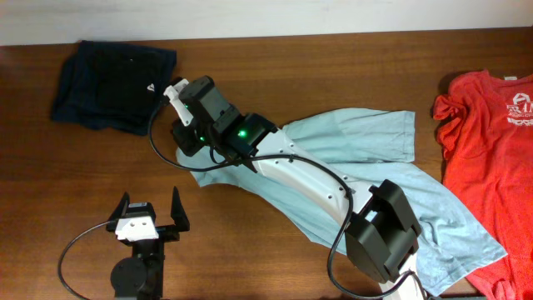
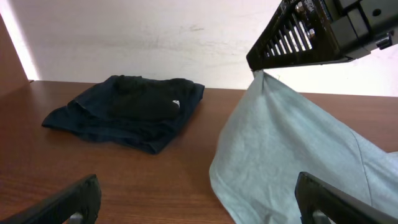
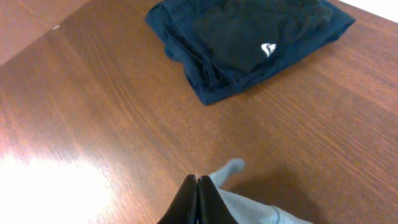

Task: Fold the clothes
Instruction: 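Lift and drag the light blue t-shirt leftward across the table, then reach the left gripper to the t-shirt's lower left corner and grasp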

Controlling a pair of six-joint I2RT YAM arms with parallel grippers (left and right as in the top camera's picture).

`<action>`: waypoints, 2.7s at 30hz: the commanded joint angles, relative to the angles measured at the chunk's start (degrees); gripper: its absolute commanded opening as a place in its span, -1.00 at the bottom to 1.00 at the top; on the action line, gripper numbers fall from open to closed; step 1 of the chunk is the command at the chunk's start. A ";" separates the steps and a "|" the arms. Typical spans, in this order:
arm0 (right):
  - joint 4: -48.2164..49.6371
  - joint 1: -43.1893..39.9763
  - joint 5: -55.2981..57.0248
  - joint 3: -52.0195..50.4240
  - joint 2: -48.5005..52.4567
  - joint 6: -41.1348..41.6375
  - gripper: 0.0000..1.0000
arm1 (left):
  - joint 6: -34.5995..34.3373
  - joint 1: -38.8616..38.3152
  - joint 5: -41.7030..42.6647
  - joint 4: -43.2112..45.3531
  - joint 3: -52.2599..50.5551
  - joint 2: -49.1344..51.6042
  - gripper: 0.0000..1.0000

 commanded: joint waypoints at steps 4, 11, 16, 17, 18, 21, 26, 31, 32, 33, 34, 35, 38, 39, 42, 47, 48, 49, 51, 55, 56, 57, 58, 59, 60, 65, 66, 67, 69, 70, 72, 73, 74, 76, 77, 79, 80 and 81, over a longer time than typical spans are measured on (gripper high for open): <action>0.13 0.22 -1.14 0.98 -1.46 -0.92 -0.92 | 0.92 -0.11 0.61 0.13 -0.42 -0.33 0.98; -0.26 0.22 -1.14 0.98 -1.46 -1.07 -0.92 | 0.92 -0.11 0.61 0.13 -0.42 -0.33 0.98; -0.04 0.17 -1.11 0.98 -1.49 -1.05 -0.92 | 0.92 -0.11 0.61 0.13 -0.42 -0.33 0.98; -0.17 0.15 -1.11 0.98 -1.49 -1.05 -0.92 | 0.92 -0.11 0.61 0.17 -0.42 -0.33 0.98; -0.42 0.13 -1.11 0.98 -1.49 -1.05 -0.92 | 0.92 -0.11 0.59 0.22 -0.42 -0.33 0.98; -0.94 0.13 -1.11 0.98 -1.49 -1.05 -0.92 | 0.92 -0.11 0.61 0.15 -0.44 -0.33 0.98; -0.98 0.11 -1.09 0.98 -1.49 -1.05 -0.92 | 0.92 -0.17 4.68 5.20 -0.42 -0.33 0.98; -0.98 -0.28 -1.09 0.98 -1.49 -1.05 -0.92 | -2.45 -0.17 17.53 4.59 4.15 0.98 0.98; -0.98 -0.50 -1.11 0.98 -1.49 -1.03 -0.92 | -2.99 -0.17 17.57 0.83 6.05 2.10 0.98; -0.98 -0.63 -1.11 0.98 -1.49 -1.03 -0.92 | -2.97 -0.17 17.66 -2.62 7.65 3.32 0.98; -0.98 -0.94 -1.11 0.98 -1.49 -1.01 -0.92 | -2.97 -0.17 18.08 -6.27 9.33 5.09 0.98; -0.98 -1.18 -1.11 0.98 -1.49 -0.98 -0.92 | -2.97 -0.17 18.80 -8.70 10.54 6.88 0.98; -1.01 -2.01 -1.16 0.98 -1.49 -0.37 -0.92 | -2.95 -0.17 22.45 -11.17 13.09 14.32 0.98; -1.01 -2.10 -1.20 0.98 -1.49 -0.37 -0.92 | -2.95 -0.17 23.56 -10.75 14.01 17.38 0.98; -1.01 -2.36 -1.27 0.98 -1.49 -0.39 -0.92 | -1.42 -0.17 26.32 -7.61 17.16 27.17 0.98; -0.98 -2.40 -1.36 0.98 -1.53 -0.37 -0.92 | 2.89 -0.15 29.18 -3.98 21.90 46.60 0.98; -1.01 -2.40 -1.36 0.98 -1.60 -0.37 -0.92 | 2.86 -0.17 29.18 -3.28 22.36 50.34 0.98; -1.03 -2.40 -1.36 0.98 -1.60 -0.39 -0.92 | 2.86 -0.15 29.11 -2.12 22.80 54.62 0.98; -1.25 -2.40 -1.36 0.98 -1.70 -0.39 -0.92 | 2.86 -0.15 28.81 1.55 22.95 61.68 0.98; -1.66 -2.51 -1.33 0.98 -1.70 -0.42 -0.92 | 1.49 0.11 29.81 9.62 23.67 71.71 0.98; -1.88 -2.58 -1.33 0.98 -1.70 -0.42 -0.92 | 1.51 0.15 31.28 10.62 24.04 72.67 0.98; -2.16 -2.73 -1.33 0.98 -1.70 -0.42 -0.92 | 1.55 0.17 31.50 11.52 24.28 73.18 0.98; -2.45 -2.84 -1.33 0.98 -1.70 -0.42 -0.92 | 1.57 0.17 31.15 12.48 24.33 73.20 0.98; -2.62 -2.97 -1.33 0.98 -1.70 -0.42 -0.92 | 1.57 0.22 30.25 13.05 24.33 73.18 0.96; -2.73 -3.19 -1.36 0.98 -1.70 -0.42 -0.92 | 1.57 0.24 28.94 13.64 24.33 73.18 0.67; -2.71 -3.93 -1.33 0.98 -1.70 -0.39 -0.92 | 1.55 0.26 22.45 13.25 24.33 73.31 -0.58; -2.71 -3.98 -1.33 0.98 -1.70 -0.39 -0.92 | 1.55 0.26 22.49 13.25 24.33 73.46 -0.74; -2.71 -3.96 -1.33 0.98 -1.70 -0.39 -0.92 | 1.55 0.26 22.56 13.25 24.33 73.53 -0.92; -2.67 -3.96 -1.33 0.98 -1.73 -0.39 -0.92 | 1.55 0.26 22.62 13.33 24.33 73.64 -0.99; -2.67 -3.96 -1.33 0.98 -1.77 -0.39 -0.92 | 1.55 0.26 22.56 13.57 24.33 73.72 -0.99; -2.67 -3.96 -1.33 0.98 -1.77 -0.39 -0.92 | 1.55 0.26 22.60 14.16 24.33 74.01 -0.99; -2.67 -3.96 -1.33 0.98 -1.77 -0.39 -0.92 | 1.53 0.26 22.67 14.53 24.33 74.25 -0.99; -2.67 -3.96 -1.33 0.98 -1.77 -0.39 -0.92 | 1.01 0.15 22.67 14.95 24.33 74.82 -0.99; -2.67 -3.96 -1.33 0.98 -1.79 -0.39 -0.92 | 0.28 0.13 22.71 15.82 24.33 76.30 -0.99; -2.69 -3.96 -1.33 0.98 -1.79 -0.39 -0.92 | -0.11 0.13 22.69 16.28 24.33 77.44 -0.99; -2.67 -3.96 -1.36 0.98 -1.79 -0.39 -0.92 | -1.01 0.15 22.69 17.49 24.33 80.17 -0.99; -2.67 -3.96 -1.36 0.98 -1.79 -0.39 -0.92 | -1.55 0.15 22.69 18.43 24.33 81.57 -0.99; -2.67 -3.96 -1.36 0.98 -1.79 -0.39 -0.92 | -2.58 0.15 22.69 19.63 24.33 83.25 -0.99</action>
